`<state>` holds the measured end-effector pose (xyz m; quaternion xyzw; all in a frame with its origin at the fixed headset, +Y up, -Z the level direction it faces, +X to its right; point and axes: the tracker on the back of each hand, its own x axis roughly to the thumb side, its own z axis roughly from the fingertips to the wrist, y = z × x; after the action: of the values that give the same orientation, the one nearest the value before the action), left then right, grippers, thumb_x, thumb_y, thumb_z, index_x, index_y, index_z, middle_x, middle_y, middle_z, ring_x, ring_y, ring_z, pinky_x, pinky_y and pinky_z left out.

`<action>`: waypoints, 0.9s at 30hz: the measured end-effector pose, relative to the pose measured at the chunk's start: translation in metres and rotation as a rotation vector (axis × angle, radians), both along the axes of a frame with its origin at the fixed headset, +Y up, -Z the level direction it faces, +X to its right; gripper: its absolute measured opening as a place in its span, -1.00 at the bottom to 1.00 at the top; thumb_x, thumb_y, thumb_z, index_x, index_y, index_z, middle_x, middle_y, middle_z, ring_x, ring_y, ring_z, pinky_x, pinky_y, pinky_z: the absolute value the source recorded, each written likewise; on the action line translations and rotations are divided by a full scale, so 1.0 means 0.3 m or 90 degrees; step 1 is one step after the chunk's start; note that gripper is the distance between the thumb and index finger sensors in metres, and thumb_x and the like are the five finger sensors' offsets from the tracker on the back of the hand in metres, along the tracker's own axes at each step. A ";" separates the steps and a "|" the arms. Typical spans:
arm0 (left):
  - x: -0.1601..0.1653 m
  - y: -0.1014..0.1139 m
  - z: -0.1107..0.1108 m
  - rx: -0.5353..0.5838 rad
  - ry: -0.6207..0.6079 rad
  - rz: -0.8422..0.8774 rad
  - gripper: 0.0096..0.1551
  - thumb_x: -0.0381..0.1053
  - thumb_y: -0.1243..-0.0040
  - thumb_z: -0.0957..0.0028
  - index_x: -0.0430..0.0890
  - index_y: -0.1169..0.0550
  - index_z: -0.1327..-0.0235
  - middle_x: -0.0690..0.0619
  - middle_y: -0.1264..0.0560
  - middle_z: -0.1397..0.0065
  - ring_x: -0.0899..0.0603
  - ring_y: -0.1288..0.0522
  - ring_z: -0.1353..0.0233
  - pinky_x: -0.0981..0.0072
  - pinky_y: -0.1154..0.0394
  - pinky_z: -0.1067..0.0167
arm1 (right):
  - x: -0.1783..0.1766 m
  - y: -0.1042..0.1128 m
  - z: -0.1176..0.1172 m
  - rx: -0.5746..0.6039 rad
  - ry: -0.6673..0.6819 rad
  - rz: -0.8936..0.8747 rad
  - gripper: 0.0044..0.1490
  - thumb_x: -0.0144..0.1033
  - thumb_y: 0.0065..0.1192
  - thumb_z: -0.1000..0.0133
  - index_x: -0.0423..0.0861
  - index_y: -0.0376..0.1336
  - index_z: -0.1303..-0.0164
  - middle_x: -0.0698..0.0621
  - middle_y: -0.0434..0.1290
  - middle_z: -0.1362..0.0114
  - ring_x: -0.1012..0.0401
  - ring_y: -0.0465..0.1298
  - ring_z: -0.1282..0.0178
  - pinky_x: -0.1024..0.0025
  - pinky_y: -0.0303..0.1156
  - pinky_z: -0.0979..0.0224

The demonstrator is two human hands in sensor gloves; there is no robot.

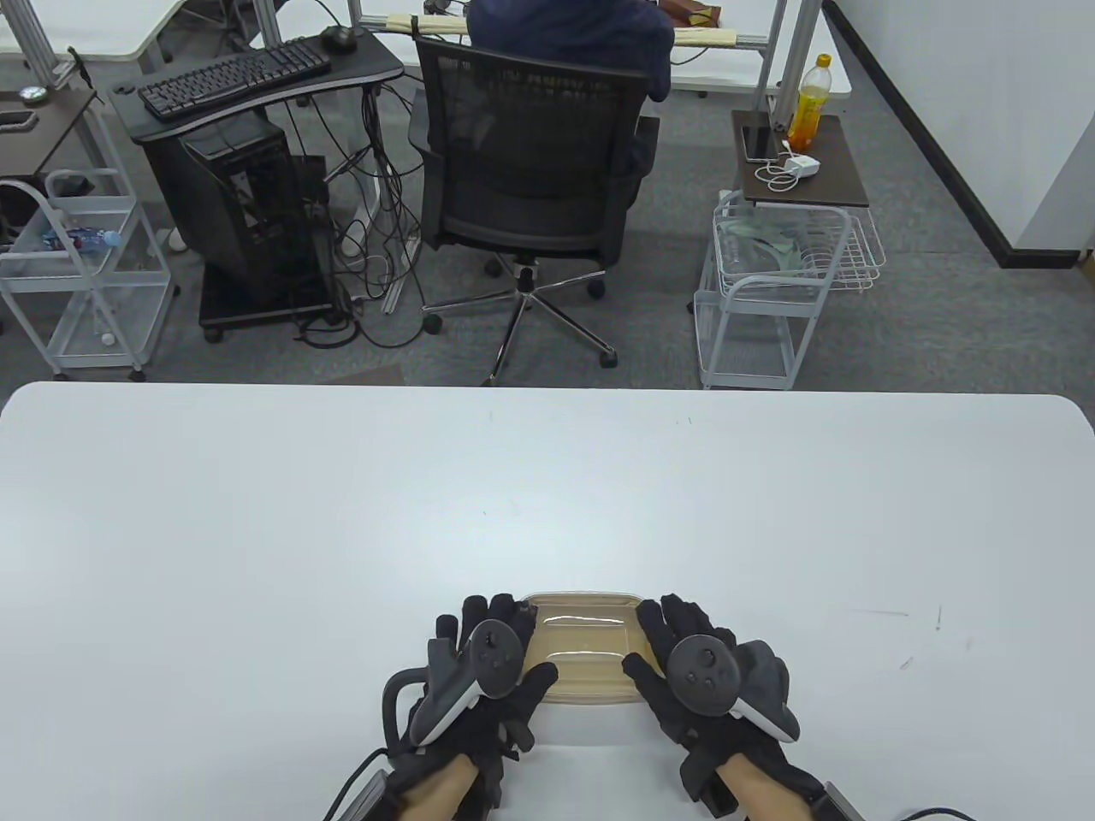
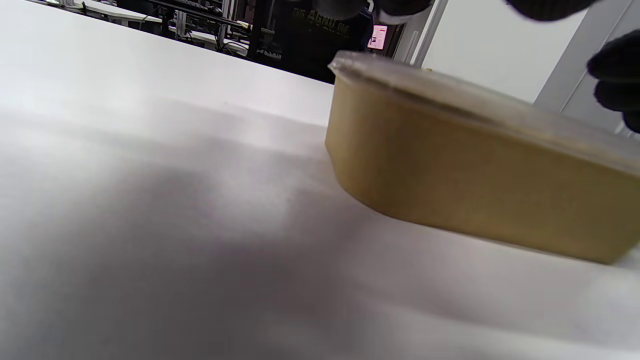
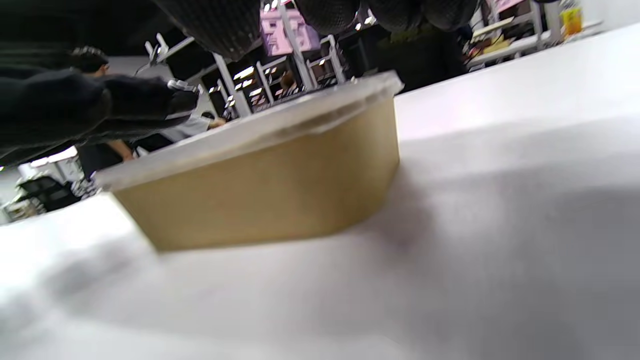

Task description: Cover the takeout box

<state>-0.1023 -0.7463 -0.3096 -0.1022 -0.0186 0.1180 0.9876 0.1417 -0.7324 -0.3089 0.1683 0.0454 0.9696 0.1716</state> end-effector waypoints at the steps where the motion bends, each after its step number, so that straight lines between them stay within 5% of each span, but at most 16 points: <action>1: 0.002 -0.005 0.002 -0.005 -0.006 -0.001 -0.10 0.59 0.07 0.24 0.49 -0.10 -0.48 0.41 0.02 -0.78 0.09 0.12 -0.81 0.26 0.27 -0.63 | -0.003 -0.005 -0.001 -0.013 0.008 0.008 -0.14 -0.02 0.07 -0.35 -0.29 0.04 -0.71 -0.50 0.01 -0.71 -0.41 0.08 -0.61 -0.55 0.10 -0.37; 8: -0.011 -0.028 0.008 -0.015 -0.020 -0.024 -0.11 0.58 0.07 0.23 0.48 -0.11 -0.47 0.42 0.02 -0.77 0.09 0.12 -0.80 0.26 0.26 -0.63 | -0.033 -0.052 -0.013 -0.061 0.036 0.003 -0.12 -0.04 0.04 -0.35 -0.32 0.00 -0.72 -0.51 -0.10 -0.72 -0.40 -0.02 -0.64 -0.48 0.06 -0.43; 27: -0.042 -0.032 0.009 0.004 0.008 -0.066 -0.13 0.56 0.05 0.21 0.43 -0.16 -0.47 0.36 0.00 -0.77 0.07 0.09 -0.79 0.26 0.24 -0.62 | -0.081 -0.080 -0.029 -0.033 0.061 -0.042 -0.17 -0.08 -0.01 -0.35 -0.34 0.03 -0.70 -0.47 -0.11 -0.73 -0.37 -0.03 -0.66 -0.40 0.06 -0.49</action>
<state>-0.1150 -0.7558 -0.3071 -0.0992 -0.0078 0.0675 0.9927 0.1175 -0.7565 -0.3176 0.2114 0.0735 0.9528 0.2051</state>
